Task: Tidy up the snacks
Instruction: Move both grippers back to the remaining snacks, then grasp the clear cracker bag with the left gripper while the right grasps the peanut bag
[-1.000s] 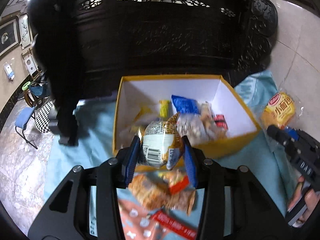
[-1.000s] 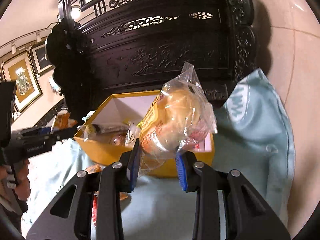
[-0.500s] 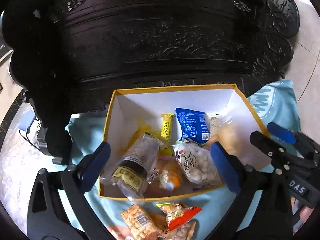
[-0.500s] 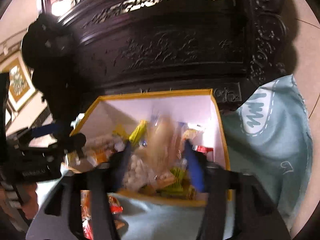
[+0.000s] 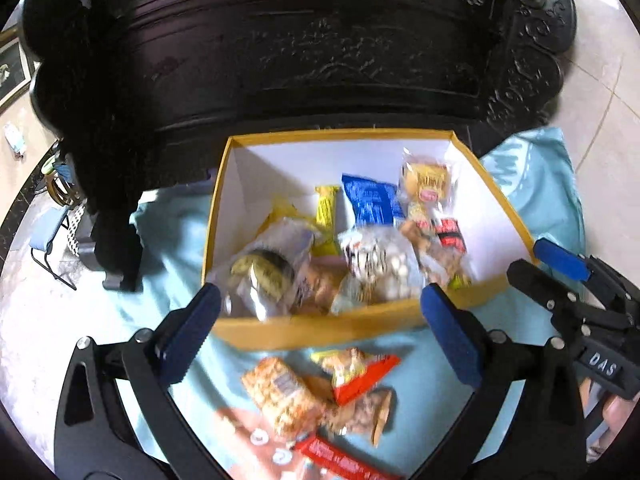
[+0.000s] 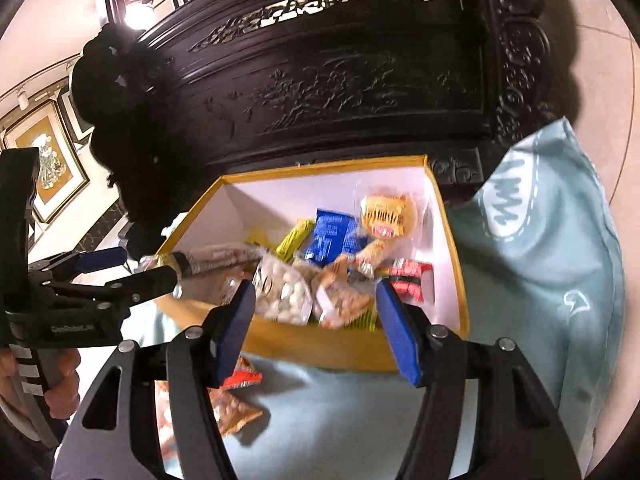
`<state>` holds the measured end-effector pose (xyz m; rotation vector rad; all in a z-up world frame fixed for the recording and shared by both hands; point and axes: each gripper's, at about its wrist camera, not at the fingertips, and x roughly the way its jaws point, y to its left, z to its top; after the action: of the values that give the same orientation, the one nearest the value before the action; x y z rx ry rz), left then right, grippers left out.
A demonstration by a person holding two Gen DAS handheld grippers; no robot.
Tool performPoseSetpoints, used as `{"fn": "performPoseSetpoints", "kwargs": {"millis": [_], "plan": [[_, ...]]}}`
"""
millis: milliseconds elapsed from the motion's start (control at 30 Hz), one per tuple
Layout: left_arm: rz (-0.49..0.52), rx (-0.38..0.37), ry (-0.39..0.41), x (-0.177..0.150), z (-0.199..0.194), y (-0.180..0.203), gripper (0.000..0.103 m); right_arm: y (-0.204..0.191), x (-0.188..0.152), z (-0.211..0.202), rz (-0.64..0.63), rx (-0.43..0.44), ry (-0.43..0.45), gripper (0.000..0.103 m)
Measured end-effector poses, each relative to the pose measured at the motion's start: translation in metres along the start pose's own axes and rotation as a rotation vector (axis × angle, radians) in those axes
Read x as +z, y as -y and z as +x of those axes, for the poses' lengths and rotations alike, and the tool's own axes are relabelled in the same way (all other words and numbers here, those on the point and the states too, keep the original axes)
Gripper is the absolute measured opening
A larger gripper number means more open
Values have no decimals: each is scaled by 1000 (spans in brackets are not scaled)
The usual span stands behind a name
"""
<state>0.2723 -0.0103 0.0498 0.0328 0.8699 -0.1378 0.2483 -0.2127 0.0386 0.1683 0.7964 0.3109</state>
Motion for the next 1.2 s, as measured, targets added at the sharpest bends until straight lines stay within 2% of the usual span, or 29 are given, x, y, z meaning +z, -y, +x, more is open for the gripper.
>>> {"fn": "performPoseSetpoints", "kwargs": {"millis": [200, 467, 567, 867, 1033, 1133, 1200], "plan": [[0, -8, -26, -32, -8, -3, 101, -1, -26, -10, 45, 45, -28, 65], [-27, -31, -112, -85, 10, -12, 101, -3, -68, -20, 69, 38, -29, 65], [-69, -36, -139, -97, 21, -22, 101, 0, -81, -16, 102, 63, -43, 71], [-156, -9, -194, -105, 48, -46, 101, 15, -113, 16, 218, 155, -80, 73], [-179, 14, -237, -103, 68, -48, 101, 20, -124, 32, 229, 167, -134, 73], [-193, 38, -273, -102, 81, -47, 101, 16, -124, 31, 208, 157, -129, 73], [-219, 48, -280, -104, 85, -51, 96, 14, -124, 28, 188, 153, -113, 73]]}}
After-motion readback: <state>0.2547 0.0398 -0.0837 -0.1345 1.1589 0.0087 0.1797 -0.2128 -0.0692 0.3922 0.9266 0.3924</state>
